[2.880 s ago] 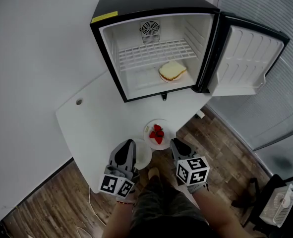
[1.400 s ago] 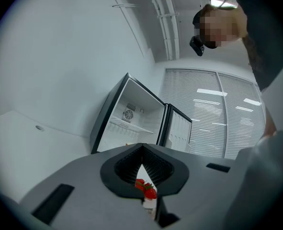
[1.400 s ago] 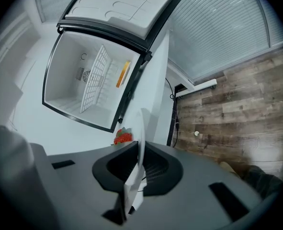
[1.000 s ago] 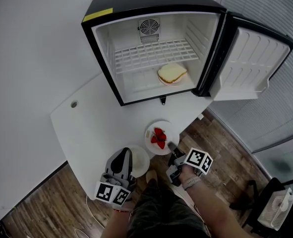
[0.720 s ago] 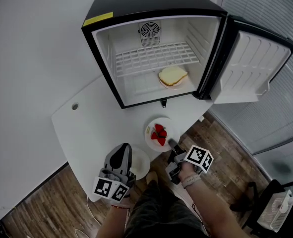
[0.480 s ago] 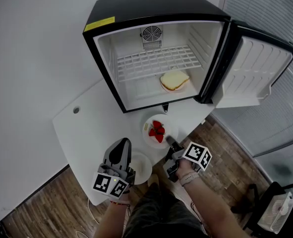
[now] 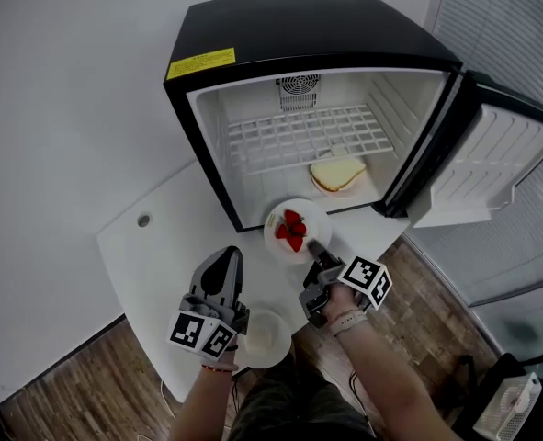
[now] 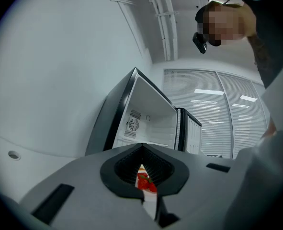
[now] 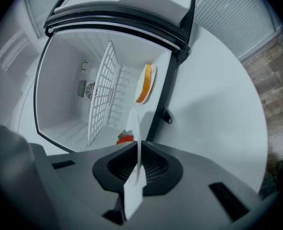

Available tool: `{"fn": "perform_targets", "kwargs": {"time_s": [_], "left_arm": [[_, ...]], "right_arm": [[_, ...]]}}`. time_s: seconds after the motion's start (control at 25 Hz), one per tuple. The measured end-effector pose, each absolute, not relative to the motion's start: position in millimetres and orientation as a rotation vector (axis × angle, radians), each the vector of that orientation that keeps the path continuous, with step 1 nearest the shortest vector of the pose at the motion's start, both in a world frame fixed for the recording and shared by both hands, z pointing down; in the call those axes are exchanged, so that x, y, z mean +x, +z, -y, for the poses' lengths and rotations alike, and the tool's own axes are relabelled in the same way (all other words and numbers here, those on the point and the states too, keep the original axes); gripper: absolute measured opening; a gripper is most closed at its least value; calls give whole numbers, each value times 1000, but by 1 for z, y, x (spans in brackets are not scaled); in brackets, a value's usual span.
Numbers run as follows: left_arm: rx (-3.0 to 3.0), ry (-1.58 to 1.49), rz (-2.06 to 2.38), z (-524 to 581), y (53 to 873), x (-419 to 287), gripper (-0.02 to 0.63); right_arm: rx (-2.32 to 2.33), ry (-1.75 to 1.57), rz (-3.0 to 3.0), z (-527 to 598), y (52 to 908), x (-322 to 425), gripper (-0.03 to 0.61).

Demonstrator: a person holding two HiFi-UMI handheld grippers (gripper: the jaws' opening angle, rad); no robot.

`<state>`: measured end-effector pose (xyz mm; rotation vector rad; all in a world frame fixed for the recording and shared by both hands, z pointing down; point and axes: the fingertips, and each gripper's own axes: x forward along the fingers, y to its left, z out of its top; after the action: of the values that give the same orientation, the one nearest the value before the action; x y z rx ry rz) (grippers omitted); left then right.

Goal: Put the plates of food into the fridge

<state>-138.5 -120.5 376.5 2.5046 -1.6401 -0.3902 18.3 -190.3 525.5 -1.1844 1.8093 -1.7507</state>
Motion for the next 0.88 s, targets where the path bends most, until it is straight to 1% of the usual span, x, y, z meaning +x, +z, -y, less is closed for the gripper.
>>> {"fn": "perform_targets", "kwargs": {"time_s": [0.32, 0.88], "left_arm": [[2509, -397, 1612, 168, 387, -153, 8], [2490, -402, 1513, 206, 418, -138, 8]], "right_arm": [[-1185, -1757, -1778, 248, 526, -14, 21], [-1223, -1781, -1825, 304, 537, -46, 21]]}}
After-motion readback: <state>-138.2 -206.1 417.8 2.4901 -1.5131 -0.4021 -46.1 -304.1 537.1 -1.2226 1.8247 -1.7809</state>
